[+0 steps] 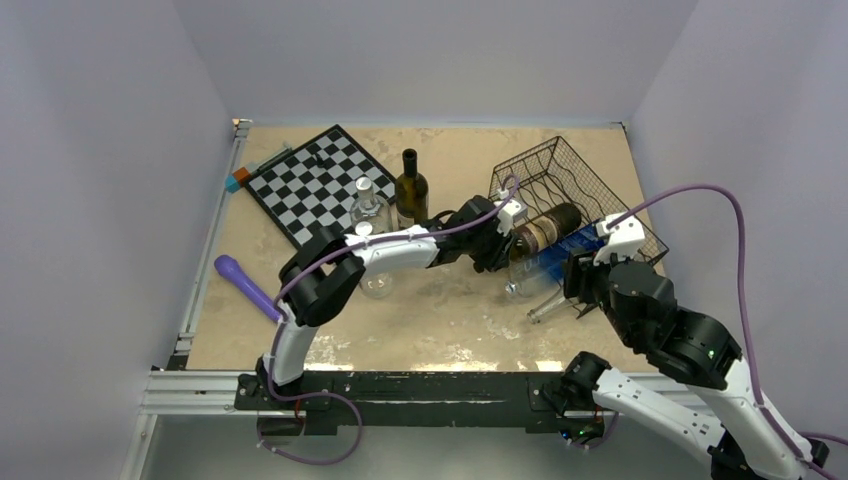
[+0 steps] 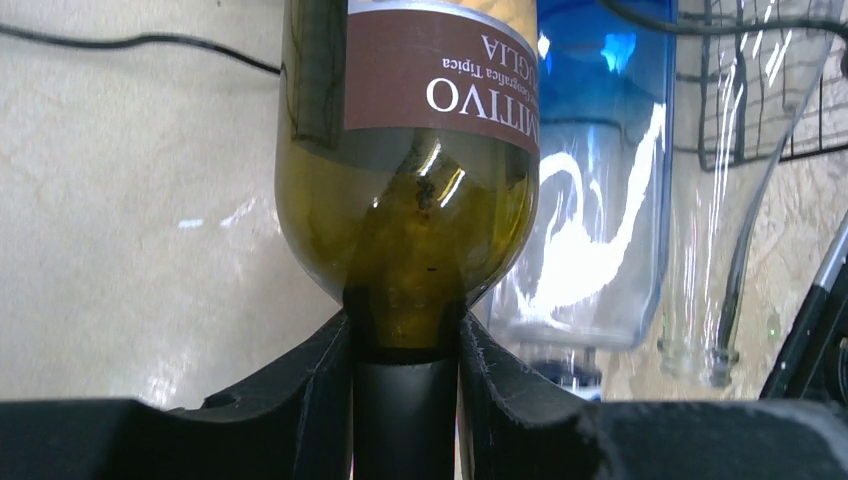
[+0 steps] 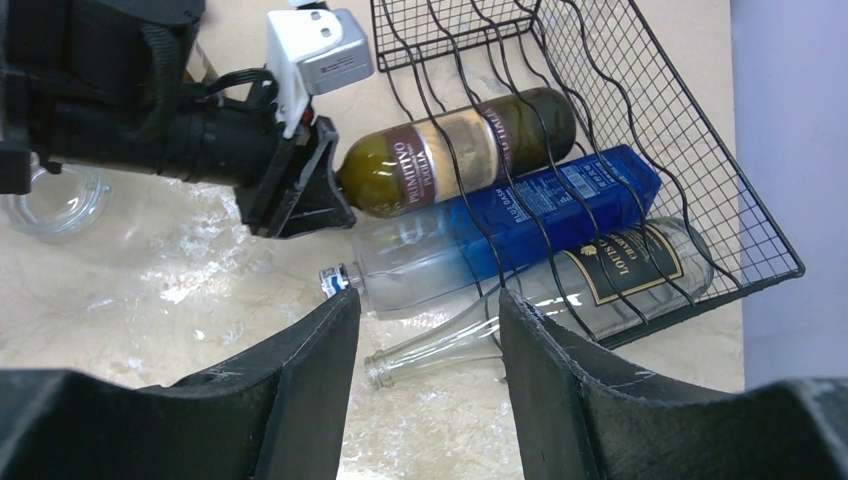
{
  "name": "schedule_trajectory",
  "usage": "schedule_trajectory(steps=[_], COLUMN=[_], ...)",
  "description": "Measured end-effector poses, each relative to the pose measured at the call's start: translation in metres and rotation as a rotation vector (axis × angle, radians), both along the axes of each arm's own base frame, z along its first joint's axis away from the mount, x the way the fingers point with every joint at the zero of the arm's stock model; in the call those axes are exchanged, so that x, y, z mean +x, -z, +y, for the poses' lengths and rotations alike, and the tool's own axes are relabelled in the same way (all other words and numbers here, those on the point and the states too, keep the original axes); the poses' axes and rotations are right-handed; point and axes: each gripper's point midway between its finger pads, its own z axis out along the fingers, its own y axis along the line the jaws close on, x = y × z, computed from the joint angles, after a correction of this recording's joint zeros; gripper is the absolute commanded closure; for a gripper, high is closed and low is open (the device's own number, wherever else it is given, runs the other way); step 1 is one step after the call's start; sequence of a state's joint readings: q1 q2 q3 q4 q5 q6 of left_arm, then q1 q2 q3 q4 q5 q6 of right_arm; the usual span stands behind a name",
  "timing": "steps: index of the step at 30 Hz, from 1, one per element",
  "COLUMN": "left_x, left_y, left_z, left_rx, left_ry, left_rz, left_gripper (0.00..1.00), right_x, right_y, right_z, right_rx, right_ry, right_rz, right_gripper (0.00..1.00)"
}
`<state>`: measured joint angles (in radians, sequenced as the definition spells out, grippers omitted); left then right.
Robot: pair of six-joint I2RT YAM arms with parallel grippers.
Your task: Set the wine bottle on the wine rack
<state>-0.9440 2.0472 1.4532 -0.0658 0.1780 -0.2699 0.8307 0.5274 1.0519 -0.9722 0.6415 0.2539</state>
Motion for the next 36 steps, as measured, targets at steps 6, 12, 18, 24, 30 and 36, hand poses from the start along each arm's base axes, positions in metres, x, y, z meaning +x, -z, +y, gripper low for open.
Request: schedule_trajectory(steps=[6, 12, 18, 24, 30, 36], left_x=[0.017, 0.031, 0.036, 0.035, 0.037, 0.042], left_y=[0.003, 0.006, 0.011, 0.013, 0.012, 0.013], left_z=[-0.025, -0.047, -0.055, -0.055, -0.060, -0.062], left_rx=[-0.027, -0.050, -0.047, -0.046, -0.074, -0.086], left_ry=[-0.016, -0.032, -0.034, -0.032, -0.029, -0.037], left_rz=[-0.009, -0.015, -0.009, -0.006, -0.007, -0.017], left_gripper=[1.00, 1.00, 0.81, 0.57, 0.40, 0.30], right_x=[0.001, 0.001, 0.001, 0.000, 0.000, 0.000], right_y=[0.006, 0.012, 0.017, 0.018, 0.018, 0.019], right_z=[0.002, 0.003, 0.003, 0.002, 0.001, 0.001], right_rx=[-0.007, -0.016, -0.021, -0.016, -0.014, -0.011], right_ry=[-0.003, -0.002, 0.000, 0.003, 0.003, 0.005], right_rz=[0.011, 0.022, 0.031, 0.029, 0.029, 0.031], right_gripper=[0.43, 0.42, 0.41, 0.39, 0.37, 0.35])
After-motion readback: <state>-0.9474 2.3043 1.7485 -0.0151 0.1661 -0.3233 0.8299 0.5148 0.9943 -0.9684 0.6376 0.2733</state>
